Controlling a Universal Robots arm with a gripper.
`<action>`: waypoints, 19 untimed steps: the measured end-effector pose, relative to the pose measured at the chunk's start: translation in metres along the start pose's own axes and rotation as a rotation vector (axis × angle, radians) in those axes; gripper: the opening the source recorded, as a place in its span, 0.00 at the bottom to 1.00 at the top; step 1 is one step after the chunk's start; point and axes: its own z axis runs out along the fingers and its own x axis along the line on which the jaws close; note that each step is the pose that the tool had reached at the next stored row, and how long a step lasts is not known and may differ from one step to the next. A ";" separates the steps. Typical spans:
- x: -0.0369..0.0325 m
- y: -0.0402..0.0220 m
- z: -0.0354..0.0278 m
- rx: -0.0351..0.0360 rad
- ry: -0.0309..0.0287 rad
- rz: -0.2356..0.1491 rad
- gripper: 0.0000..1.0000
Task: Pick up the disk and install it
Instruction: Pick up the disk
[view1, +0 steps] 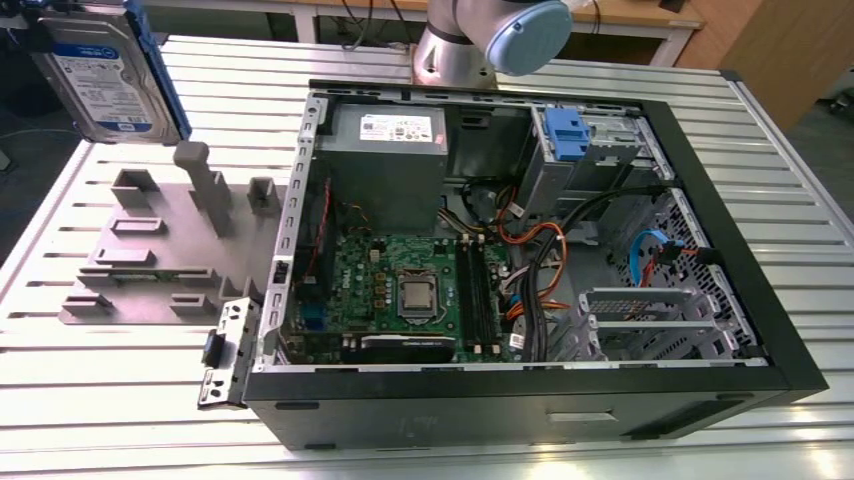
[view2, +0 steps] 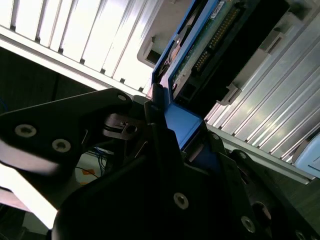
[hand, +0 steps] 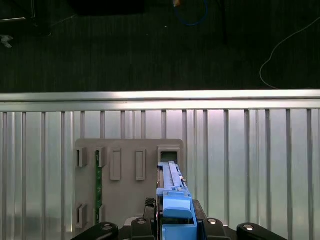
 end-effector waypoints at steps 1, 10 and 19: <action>0.0001 0.0000 -0.0022 0.0001 0.0010 0.000 0.36; 0.0001 0.0000 -0.0050 0.0001 0.0023 0.000 0.36; 0.0001 0.0000 -0.0078 0.0001 0.0037 0.000 0.36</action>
